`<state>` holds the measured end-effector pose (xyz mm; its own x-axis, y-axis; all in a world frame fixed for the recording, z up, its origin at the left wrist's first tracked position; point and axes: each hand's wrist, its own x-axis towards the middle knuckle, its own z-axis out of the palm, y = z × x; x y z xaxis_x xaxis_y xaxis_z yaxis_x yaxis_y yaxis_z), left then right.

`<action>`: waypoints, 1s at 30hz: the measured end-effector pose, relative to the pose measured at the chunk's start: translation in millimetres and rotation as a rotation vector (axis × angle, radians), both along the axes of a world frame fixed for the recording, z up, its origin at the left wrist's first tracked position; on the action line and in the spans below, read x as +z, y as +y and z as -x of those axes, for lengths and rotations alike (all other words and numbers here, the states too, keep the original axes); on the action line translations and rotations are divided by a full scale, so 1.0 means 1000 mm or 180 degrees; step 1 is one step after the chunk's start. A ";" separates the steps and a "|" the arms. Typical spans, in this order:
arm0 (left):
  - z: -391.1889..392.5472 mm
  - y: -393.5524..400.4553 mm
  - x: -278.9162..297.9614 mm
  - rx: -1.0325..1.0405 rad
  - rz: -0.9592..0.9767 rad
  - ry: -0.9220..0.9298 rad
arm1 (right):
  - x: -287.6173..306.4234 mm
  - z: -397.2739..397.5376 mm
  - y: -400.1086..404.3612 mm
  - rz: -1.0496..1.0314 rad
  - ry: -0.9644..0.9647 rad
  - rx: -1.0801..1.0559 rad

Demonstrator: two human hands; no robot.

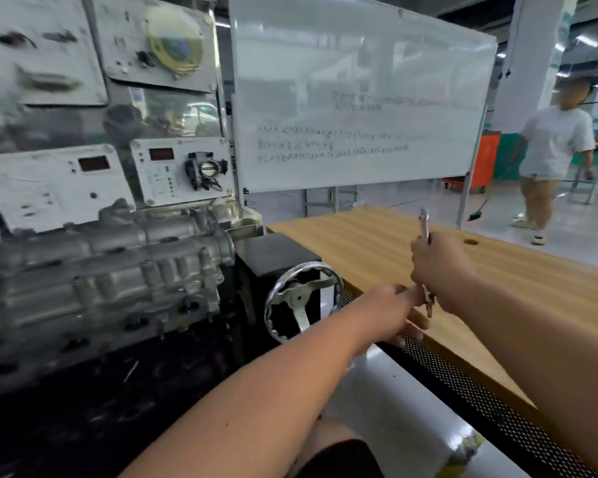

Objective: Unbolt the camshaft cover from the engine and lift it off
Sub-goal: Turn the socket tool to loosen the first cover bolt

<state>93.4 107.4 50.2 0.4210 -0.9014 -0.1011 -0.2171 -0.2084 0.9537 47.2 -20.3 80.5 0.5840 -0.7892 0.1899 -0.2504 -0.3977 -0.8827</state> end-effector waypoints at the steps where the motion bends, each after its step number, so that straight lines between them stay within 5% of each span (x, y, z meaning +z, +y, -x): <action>1: -0.012 0.016 0.009 0.0144 0.0150 0.0070 | 0.012 -0.025 0.021 -0.0048 -0.0297 0.0200; 5: -0.062 0.090 0.043 0.0848 0.0461 -0.0231 | 0.049 -0.107 0.101 -0.0143 -0.1049 0.1006; 16: -0.163 0.224 0.097 0.1909 -0.0216 -0.2732 | 0.119 -0.192 0.224 -0.1496 -0.1699 0.2685; 30: -0.209 0.217 0.080 0.1789 -0.0011 -0.2494 | 0.116 -0.227 0.215 -0.1620 -0.1502 0.3241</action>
<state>302.3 324.3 130.0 0.7402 -0.5478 0.3899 -0.6595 -0.4785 0.5797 273.7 194.7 196.4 0.9337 -0.0601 0.3529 0.3578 0.1907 -0.9141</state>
